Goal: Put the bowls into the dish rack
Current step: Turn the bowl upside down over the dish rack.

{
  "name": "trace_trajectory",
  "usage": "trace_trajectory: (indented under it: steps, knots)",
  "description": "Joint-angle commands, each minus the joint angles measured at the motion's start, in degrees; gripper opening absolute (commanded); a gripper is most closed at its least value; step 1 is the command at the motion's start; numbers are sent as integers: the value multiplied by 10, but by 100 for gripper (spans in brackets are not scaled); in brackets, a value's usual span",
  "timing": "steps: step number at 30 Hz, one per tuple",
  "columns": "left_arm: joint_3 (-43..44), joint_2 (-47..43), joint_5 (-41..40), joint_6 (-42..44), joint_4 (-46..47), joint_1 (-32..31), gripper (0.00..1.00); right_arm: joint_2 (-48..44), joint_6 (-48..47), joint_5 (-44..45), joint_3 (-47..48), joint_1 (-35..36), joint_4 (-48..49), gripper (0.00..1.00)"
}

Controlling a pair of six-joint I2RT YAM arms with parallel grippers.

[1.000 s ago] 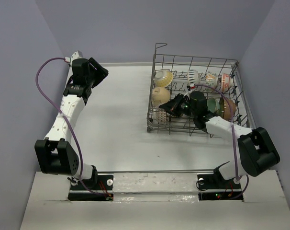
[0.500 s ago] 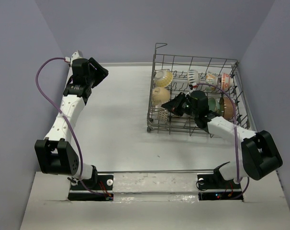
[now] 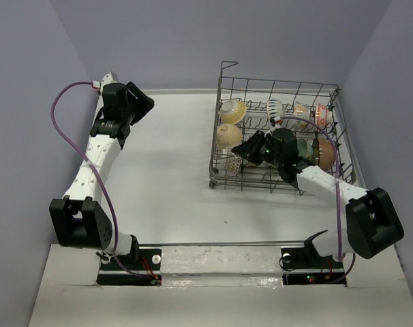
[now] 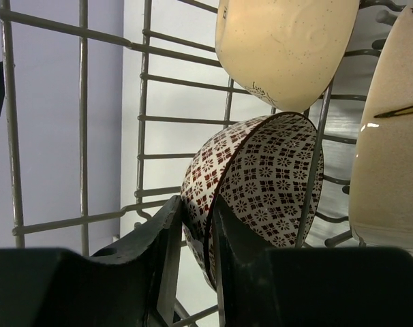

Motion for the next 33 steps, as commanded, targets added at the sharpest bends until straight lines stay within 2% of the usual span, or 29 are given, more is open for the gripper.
trace_trajectory:
  steps: [1,33]
  knots:
    - [25,-10,6,10,16,-3,68,12,-59,71,1,-10,-96,28]
    - [21,-2,15,13,20,-8,68,32,-117,135,18,-10,-175,35]
